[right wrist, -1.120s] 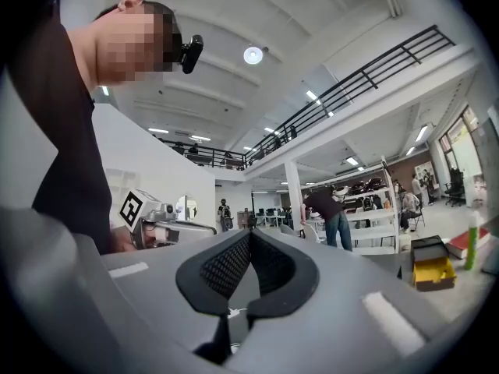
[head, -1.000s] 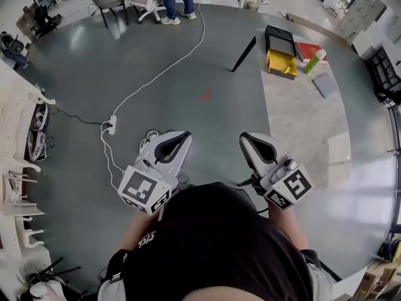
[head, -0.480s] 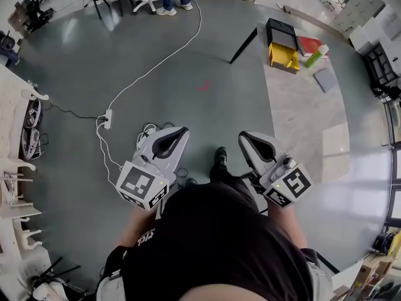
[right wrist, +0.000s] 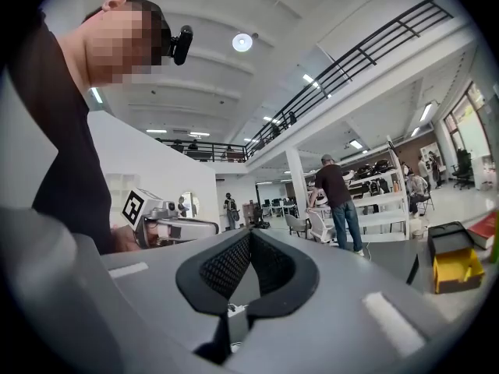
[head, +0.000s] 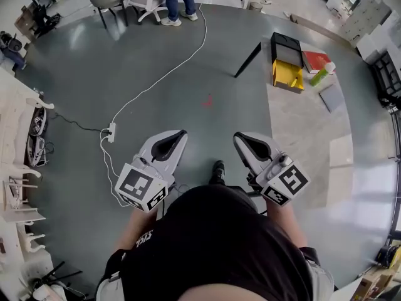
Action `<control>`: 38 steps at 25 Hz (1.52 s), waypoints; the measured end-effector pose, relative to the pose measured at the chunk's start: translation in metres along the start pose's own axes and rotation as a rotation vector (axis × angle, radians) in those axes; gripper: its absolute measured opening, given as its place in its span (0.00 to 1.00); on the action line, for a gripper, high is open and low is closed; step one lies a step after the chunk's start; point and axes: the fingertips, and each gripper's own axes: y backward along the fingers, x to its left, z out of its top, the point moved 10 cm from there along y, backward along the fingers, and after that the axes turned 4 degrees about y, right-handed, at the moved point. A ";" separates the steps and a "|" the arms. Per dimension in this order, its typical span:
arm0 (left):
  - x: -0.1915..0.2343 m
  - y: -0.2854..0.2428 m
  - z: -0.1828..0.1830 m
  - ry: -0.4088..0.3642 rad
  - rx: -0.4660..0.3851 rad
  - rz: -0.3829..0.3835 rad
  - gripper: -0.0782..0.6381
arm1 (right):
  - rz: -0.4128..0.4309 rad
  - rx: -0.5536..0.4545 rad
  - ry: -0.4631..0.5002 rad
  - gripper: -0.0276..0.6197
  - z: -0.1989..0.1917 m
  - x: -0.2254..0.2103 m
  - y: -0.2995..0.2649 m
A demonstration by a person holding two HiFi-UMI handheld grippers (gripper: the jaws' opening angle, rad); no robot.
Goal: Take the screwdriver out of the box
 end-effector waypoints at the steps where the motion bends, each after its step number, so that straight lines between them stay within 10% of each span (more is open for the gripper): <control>1: 0.004 -0.011 0.004 -0.007 0.004 -0.005 0.11 | -0.002 -0.004 0.002 0.07 0.003 -0.012 -0.003; 24: 0.039 -0.238 0.035 0.010 0.048 -0.107 0.11 | -0.120 0.050 -0.100 0.06 -0.003 -0.221 0.002; 38: 0.154 -0.383 0.065 0.013 0.065 -0.252 0.11 | -0.302 0.053 -0.108 0.07 0.017 -0.334 -0.070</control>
